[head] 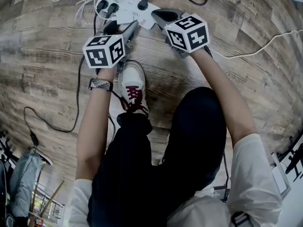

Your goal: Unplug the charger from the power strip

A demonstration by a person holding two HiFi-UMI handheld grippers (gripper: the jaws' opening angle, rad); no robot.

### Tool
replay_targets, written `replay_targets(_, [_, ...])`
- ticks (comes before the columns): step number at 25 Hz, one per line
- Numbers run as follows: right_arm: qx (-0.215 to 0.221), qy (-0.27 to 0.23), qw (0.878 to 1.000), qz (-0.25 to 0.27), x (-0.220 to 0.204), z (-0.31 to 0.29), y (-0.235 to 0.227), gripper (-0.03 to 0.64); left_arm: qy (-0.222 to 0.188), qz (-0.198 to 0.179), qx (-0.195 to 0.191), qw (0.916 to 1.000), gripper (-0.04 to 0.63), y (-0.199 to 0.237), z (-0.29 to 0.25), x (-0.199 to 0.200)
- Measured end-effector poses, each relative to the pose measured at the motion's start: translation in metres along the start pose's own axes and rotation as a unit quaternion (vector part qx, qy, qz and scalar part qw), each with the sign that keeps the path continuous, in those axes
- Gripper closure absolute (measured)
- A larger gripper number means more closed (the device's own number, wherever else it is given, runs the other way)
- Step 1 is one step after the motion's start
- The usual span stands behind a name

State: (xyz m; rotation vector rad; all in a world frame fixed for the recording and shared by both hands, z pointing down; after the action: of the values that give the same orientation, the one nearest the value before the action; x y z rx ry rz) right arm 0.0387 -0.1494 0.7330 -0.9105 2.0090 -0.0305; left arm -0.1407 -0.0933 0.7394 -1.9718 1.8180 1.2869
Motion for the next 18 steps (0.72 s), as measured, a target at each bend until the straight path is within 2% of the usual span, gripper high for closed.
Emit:
replay_targets(5, [0.0,-0.002,1.0,-0.002,0.0,0.001,0.0,0.615,0.012,0.011,-0.008,0.9998,0.304,0.001,-0.008,-0.003])
replay_targets(14, [-0.002,-0.002,1.0,-0.007,0.0,0.001,0.0,0.615,0.019,0.008,-0.011,0.9997,0.304,0.002,-0.006,-0.006])
replay_targets(18, [-0.008,0.013,1.0,0.019,0.0,0.001,0.003,0.614,0.028,-0.003,-0.003,0.9996,0.305,0.002,0.001,-0.013])
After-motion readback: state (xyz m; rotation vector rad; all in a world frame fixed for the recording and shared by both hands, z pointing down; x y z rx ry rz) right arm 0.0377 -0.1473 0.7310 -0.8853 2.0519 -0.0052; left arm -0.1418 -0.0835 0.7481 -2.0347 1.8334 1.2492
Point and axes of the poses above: the fingertips, and each gripper's own axes: z backward along the fingers, y to its left, x out of its top, the point moved 9 cm from there along z, backward along the fingers, and after that the axes turned 3 degrees about -y, right-handed, at the moved point
